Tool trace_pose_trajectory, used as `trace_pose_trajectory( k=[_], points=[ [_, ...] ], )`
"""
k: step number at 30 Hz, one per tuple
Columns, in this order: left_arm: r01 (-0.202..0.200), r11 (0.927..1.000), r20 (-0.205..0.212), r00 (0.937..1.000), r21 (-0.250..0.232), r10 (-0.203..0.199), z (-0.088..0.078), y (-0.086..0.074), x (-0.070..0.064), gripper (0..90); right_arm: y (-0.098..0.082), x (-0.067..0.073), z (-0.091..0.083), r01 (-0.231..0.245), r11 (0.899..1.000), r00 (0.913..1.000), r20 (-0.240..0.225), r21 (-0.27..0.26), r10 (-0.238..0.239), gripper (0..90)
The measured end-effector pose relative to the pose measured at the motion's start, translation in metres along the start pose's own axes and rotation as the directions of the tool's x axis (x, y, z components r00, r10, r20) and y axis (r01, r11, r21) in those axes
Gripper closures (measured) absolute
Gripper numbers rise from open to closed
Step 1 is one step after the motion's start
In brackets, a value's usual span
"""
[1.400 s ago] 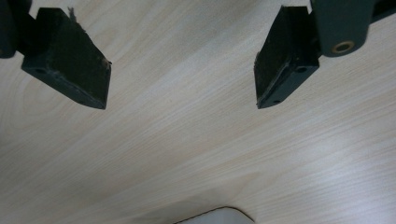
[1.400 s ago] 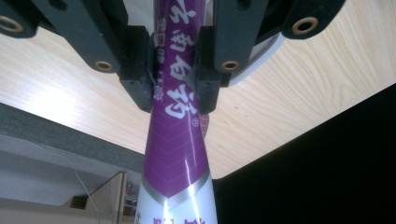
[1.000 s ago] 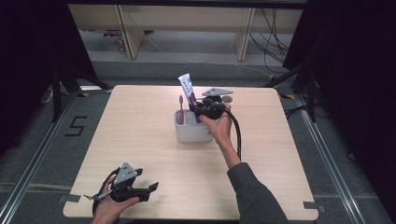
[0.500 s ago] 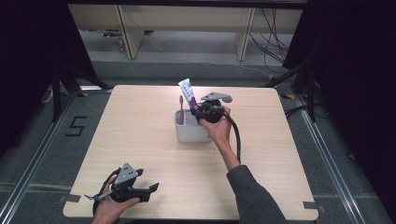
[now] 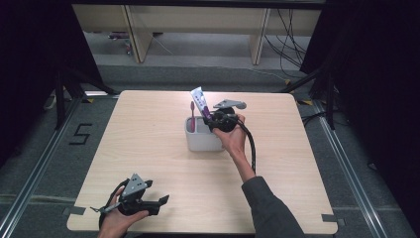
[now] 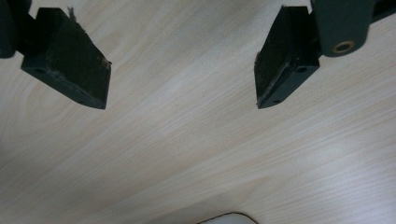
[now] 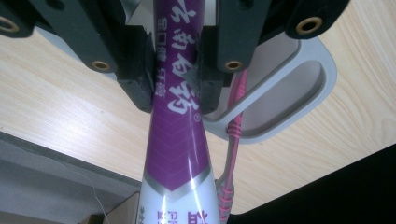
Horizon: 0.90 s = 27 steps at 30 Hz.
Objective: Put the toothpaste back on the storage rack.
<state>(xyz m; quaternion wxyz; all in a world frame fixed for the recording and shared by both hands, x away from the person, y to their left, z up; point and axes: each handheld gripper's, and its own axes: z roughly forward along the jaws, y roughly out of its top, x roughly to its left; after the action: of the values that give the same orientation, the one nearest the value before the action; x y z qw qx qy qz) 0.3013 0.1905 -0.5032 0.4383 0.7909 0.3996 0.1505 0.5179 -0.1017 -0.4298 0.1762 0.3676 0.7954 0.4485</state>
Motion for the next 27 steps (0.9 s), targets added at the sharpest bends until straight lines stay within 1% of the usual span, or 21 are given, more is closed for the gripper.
trace_pose_trajectory(
  k=[4, 5, 6, 7, 8, 9, 10, 11, 12, 13, 14, 15, 16, 17, 18, 19, 20, 23, 24, 26, 27],
  points=[
    [0.000, 1.0000, 0.001, 1.0000, -0.001, 0.000, 0.000, 0.000, 0.000, 18.3, -0.001, 0.001, -0.002, -0.016, 1.000, 0.9999, 0.002, 0.012, 0.016, 69.3],
    [0.002, 1.0000, 0.002, 1.0000, 0.000, -0.002, 0.000, 0.000, 0.000, 18.3, -0.002, 0.001, -0.002, -0.013, 1.000, 0.9999, -0.007, -0.004, 0.013, 69.0],
    [0.002, 1.0000, 0.002, 1.0000, 0.000, -0.002, 0.000, 0.000, 0.000, 18.3, -0.002, 0.000, -0.003, 0.006, 1.000, 1.0000, 0.004, -0.007, -0.006, 68.0],
    [0.001, 1.0000, 0.004, 1.0000, 0.000, -0.001, 0.000, 0.000, 0.000, 18.3, -0.002, 0.001, -0.003, -0.001, 1.000, 1.0000, 0.002, 0.002, 0.001, 66.6],
    [-0.001, 1.0000, 0.003, 1.0000, -0.001, 0.001, 0.000, 0.000, 0.000, 18.3, -0.002, 0.001, -0.004, 0.011, 1.000, 0.9999, 0.012, 0.024, -0.011, 64.7],
    [0.003, 1.0000, 0.009, 1.0000, -0.001, -0.003, 0.000, 0.000, 0.000, 18.3, -0.004, 0.003, -0.004, 0.008, 0.999, 0.9999, 0.014, 0.036, -0.008, 63.8],
    [-0.013, 0.9999, 0.010, 0.9999, 0.011, 0.013, -0.001, 0.000, 0.001, 18.3, -0.004, 0.002, -0.005, 0.044, 0.999, 0.9986, 0.029, 0.020, -0.045, 62.8],
    [-0.012, 0.9999, 0.009, 0.9999, 0.010, 0.012, -0.001, 0.000, 0.001, 18.3, -0.005, 0.004, -0.007, -0.002, 1.000, 0.9998, 0.018, 0.012, 0.001, 62.5],
    [0.004, 1.0000, 0.010, 0.9999, -0.002, -0.004, 0.000, 0.000, 0.000, 18.3, -0.005, 0.002, -0.009, 0.017, 1.000, 0.9998, 0.013, -0.019, -0.017, 63.8],
    [-0.016, 0.9998, 0.010, 0.9998, 0.014, 0.016, -0.001, 0.000, 0.001, 18.3, -0.004, 0.004, -0.013, -0.012, 1.000, 0.9999, 0.009, -0.022, 0.012, 61.0],
    [-0.014, 0.9998, 0.014, 0.9998, 0.014, 0.014, 0.000, 0.000, 0.001, 18.3, -0.003, 0.004, -0.015, 0.014, 0.999, 0.9996, 0.026, -0.034, -0.013, 57.0],
    [-0.018, 0.9997, 0.015, 0.9997, 0.014, 0.018, 0.000, 0.000, 0.001, 18.3, -0.002, 0.005, -0.018, 0.012, 1.000, 0.9997, 0.023, -0.023, -0.011, 53.7],
    [-0.007, 1.0000, 0.016, 0.9998, 0.005, 0.007, 0.000, 0.000, 0.000, 18.3, -0.001, 0.005, -0.021, 0.013, 1.000, 0.9995, 0.029, -0.024, -0.013, 51.2],
    [0.007, 0.9999, 0.013, 0.9999, -0.008, -0.007, 0.001, 0.000, -0.002, 18.3, -0.001, 0.005, -0.022, 0.011, 0.999, 0.9996, 0.028, -0.038, -0.010, 50.8],
    [0.003, 1.0000, 0.013, 0.9999, -0.005, -0.003, 0.001, 0.000, -0.001, 18.3, -0.001, 0.006, -0.025, 0.008, 0.999, 0.9998, 0.021, -0.041, -0.007, 49.7],
    [0.000, 1.0000, 0.013, 0.9999, -0.002, 0.000, 0.001, 0.000, -0.001, 18.3, -0.001, 0.005, -0.027, 0.028, 0.999, 0.9994, 0.023, -0.038, -0.027, 48.5],
    [0.000, 1.0000, 0.014, 0.9999, -0.002, 0.000, 0.001, 0.000, -0.001, 18.3, -0.002, 0.005, -0.029, 0.031, 0.999, 0.9992, 0.027, -0.031, -0.030, 47.9],
    [-0.005, 1.0000, 0.013, 0.9999, 0.002, 0.005, 0.001, 0.000, -0.001, 18.3, -0.005, 0.002, -0.034, 0.029, 0.999, 0.9991, 0.031, -0.046, -0.028, 46.5],
    [0.001, 1.0000, 0.014, 0.9999, -0.003, -0.001, 0.001, 0.000, -0.001, 18.3, -0.008, 0.002, -0.038, 0.012, 0.999, 0.9996, 0.025, -0.050, -0.011, 46.1],
    [0.001, 1.0000, 0.014, 0.9999, -0.002, -0.001, 0.001, 0.000, -0.001, 18.3, -0.008, 0.002, -0.040, 0.009, 0.999, 0.9997, 0.025, -0.051, -0.007, 45.6],
    [-0.001, 1.0000, 0.014, 0.9999, -0.001, 0.001, 0.001, 0.000, -0.001, 18.3, -0.010, 0.001, -0.043, 0.009, 0.998, 0.9998, 0.018, -0.067, -0.008, 44.9]
  ],
)
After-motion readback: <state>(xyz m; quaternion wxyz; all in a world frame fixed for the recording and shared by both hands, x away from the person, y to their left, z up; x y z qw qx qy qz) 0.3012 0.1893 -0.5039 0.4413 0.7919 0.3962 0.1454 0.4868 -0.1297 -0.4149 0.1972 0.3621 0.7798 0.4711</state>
